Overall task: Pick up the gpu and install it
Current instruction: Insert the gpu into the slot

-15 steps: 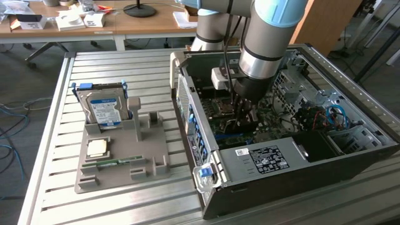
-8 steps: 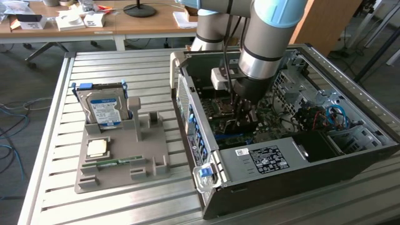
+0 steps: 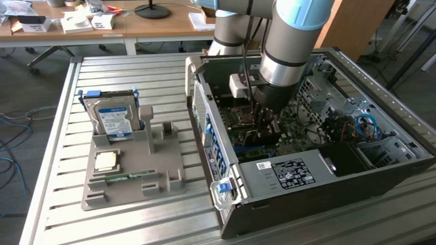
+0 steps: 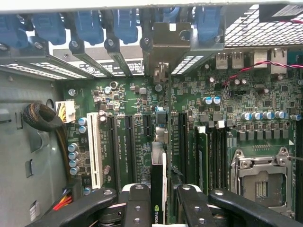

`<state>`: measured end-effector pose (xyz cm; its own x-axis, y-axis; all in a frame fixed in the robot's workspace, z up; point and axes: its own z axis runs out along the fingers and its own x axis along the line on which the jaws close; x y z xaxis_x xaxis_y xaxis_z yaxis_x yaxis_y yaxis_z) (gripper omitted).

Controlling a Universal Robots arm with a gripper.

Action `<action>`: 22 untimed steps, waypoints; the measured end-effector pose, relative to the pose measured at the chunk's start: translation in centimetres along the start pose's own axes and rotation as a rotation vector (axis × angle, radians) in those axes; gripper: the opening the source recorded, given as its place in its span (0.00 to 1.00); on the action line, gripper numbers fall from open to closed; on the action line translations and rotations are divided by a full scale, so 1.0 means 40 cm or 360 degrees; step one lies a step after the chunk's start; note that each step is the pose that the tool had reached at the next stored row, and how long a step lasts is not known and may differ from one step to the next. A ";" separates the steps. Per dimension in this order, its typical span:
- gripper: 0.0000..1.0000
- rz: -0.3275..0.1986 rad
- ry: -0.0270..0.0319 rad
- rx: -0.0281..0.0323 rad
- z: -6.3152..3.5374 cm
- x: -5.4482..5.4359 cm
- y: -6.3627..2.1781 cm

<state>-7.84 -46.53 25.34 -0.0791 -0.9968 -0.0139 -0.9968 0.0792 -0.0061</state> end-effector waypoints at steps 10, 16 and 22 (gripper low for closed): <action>0.26 0.0000 0.00003 0.00001 0.004 0.000 0.003; 0.26 0.0000 0.00000 0.00002 0.004 0.000 0.003; 0.26 0.0000 -0.00011 0.00004 0.004 -0.003 0.004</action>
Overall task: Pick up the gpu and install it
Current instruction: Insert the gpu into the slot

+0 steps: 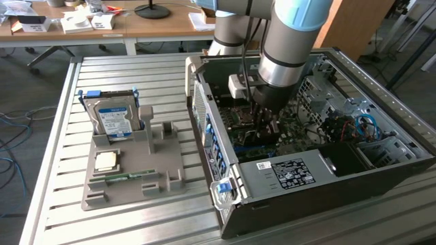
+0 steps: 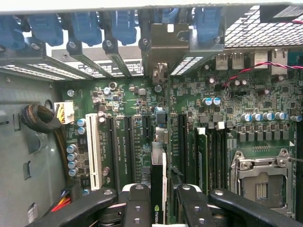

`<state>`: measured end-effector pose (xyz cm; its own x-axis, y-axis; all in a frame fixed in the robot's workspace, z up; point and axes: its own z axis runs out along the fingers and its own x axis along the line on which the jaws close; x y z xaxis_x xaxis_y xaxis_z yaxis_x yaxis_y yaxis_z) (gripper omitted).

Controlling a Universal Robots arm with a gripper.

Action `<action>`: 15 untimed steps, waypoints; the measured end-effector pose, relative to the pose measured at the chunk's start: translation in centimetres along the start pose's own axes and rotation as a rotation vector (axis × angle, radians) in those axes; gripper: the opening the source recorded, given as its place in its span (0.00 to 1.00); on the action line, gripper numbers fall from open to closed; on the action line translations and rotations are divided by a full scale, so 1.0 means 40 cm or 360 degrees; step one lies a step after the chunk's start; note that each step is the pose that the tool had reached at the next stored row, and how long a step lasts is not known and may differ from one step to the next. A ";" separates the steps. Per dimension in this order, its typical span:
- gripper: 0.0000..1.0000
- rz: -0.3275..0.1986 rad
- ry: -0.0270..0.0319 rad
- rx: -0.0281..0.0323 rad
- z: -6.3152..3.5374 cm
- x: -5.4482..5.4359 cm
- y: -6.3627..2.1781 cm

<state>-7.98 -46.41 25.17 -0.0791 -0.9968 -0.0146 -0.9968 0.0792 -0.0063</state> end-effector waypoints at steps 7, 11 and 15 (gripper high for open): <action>0.26 0.0000 -0.00006 0.00013 0.000 -0.005 0.000; 0.26 0.0000 -0.00006 0.00013 0.000 -0.005 0.000; 0.26 0.0000 -0.00006 0.00014 0.000 -0.005 0.000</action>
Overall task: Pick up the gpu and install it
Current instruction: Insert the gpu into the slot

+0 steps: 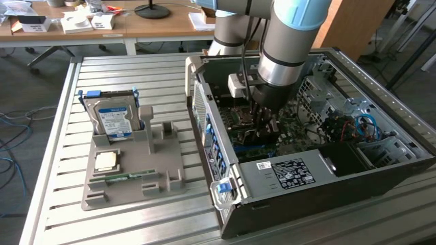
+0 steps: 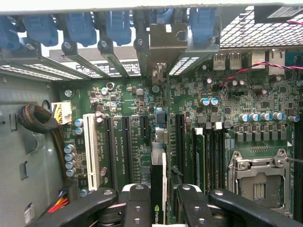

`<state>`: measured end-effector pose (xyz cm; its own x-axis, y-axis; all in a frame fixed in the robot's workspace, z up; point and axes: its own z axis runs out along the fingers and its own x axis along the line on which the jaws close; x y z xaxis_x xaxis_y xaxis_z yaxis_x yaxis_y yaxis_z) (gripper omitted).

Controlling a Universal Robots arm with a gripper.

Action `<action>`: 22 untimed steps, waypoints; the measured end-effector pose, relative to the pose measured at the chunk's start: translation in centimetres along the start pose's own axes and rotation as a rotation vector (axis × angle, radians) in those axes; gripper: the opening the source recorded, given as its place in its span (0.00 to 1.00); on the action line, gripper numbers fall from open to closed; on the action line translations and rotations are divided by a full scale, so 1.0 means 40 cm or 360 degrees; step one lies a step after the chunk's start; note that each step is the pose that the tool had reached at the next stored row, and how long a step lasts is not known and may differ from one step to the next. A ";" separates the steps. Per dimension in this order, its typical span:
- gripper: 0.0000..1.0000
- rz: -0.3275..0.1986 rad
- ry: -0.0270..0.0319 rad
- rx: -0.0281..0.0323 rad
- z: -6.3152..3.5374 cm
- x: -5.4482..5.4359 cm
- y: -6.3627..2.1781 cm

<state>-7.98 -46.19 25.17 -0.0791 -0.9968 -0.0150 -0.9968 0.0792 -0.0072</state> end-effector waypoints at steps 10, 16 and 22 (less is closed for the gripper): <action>0.26 0.0000 -0.00001 0.00016 0.001 0.000 0.003; 0.26 0.0000 0.00000 0.00015 0.003 0.000 0.002; 0.26 -0.0002 -0.00001 0.00026 0.005 0.000 0.003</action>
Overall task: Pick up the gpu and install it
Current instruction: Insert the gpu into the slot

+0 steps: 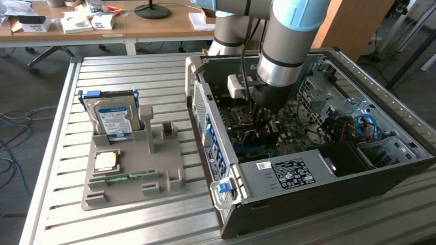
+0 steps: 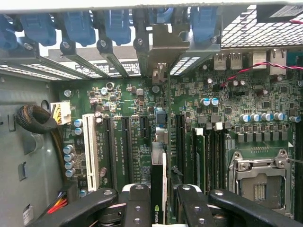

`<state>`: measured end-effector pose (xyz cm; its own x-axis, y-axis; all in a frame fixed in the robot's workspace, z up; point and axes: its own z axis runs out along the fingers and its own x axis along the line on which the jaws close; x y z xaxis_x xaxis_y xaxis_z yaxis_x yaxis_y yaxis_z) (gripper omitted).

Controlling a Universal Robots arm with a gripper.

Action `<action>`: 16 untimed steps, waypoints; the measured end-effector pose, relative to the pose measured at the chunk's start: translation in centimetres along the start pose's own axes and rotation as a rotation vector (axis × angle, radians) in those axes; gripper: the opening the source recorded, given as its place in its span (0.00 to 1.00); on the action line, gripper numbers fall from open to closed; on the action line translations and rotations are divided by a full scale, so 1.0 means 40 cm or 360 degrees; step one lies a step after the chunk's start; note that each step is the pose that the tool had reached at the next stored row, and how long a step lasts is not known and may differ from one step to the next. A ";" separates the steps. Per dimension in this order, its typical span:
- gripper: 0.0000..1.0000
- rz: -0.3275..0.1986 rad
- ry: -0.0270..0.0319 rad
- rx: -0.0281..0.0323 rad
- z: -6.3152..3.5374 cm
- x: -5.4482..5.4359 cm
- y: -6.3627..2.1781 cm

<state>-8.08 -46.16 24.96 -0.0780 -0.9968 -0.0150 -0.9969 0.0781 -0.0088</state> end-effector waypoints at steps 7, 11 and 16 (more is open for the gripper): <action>0.26 -0.0001 -0.00002 0.00007 0.001 0.000 0.000; 0.26 -0.0002 -0.00004 0.00023 0.001 0.000 0.000; 0.26 -0.0003 -0.00023 0.00048 -0.007 0.000 0.000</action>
<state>-8.09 -46.15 25.25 -0.0763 -0.9969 -0.0165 -0.9970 0.0765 -0.0119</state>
